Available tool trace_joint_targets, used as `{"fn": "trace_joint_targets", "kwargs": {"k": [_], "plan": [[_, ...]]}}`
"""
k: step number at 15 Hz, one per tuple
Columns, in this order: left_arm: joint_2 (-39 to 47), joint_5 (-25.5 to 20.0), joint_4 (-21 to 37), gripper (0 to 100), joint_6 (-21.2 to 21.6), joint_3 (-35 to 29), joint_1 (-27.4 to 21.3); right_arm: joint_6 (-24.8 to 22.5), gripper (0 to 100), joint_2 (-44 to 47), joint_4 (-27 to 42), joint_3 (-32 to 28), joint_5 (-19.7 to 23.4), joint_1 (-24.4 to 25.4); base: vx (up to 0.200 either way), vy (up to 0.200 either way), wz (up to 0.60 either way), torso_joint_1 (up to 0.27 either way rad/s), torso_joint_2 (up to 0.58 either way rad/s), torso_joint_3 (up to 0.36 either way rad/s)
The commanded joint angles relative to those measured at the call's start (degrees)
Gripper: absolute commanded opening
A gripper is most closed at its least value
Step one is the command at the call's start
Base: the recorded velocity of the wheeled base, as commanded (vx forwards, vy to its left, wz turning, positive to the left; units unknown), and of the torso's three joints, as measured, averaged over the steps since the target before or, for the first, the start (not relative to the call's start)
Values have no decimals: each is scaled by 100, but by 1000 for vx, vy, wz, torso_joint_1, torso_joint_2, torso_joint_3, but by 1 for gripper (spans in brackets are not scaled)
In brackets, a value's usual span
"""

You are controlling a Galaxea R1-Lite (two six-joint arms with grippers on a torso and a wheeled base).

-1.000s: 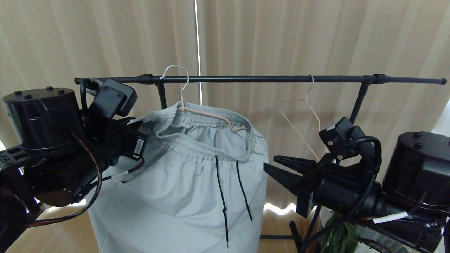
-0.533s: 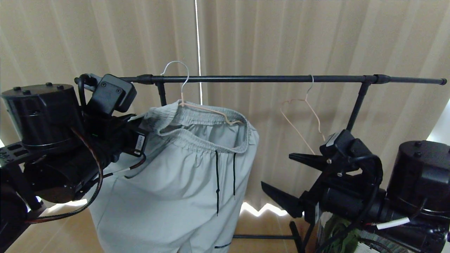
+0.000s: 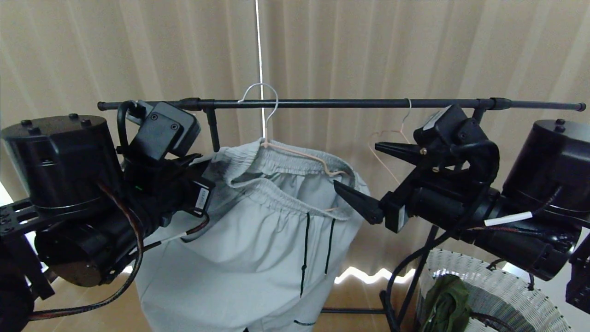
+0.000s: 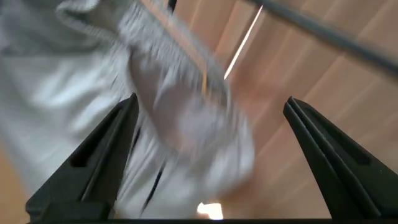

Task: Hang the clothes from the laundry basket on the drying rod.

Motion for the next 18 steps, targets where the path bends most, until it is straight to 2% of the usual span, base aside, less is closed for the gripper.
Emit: {"fn": "trace_joint_targets", "kwargs": {"k": [1, 2, 6, 9, 10, 18], "plan": [[-131, -1, 2, 0, 21, 13, -128, -382, 100, 335, 4, -293, -2, 7, 0, 0, 0, 0, 0, 0], [-140, -1, 2, 0, 21, 49, -189, -557, 100, 423, -4, -354, -2, 7, 0, 0, 0, 0, 0, 0], [-280, -10, -7, 0, 21, 224, -374, -751, 100, 845, 13, -811, -72, -125, 0, 0, 0, 0, 0, 0], [-394, -230, 2, 0, 39, 312, -409, -856, 100, 1073, 13, -1013, -72, -292, 0, 0, 0, 0, 0, 0], [-474, -379, -7, 0, 162, 295, -418, -856, 100, 1249, 4, -1163, -72, -327, 0, 0, 0, 0, 0, 0], [-544, -555, -15, 0, 162, 286, -699, -865, 100, 1337, -48, -1128, -72, -318, 0, 0, 0, 0, 0, 0]]}}
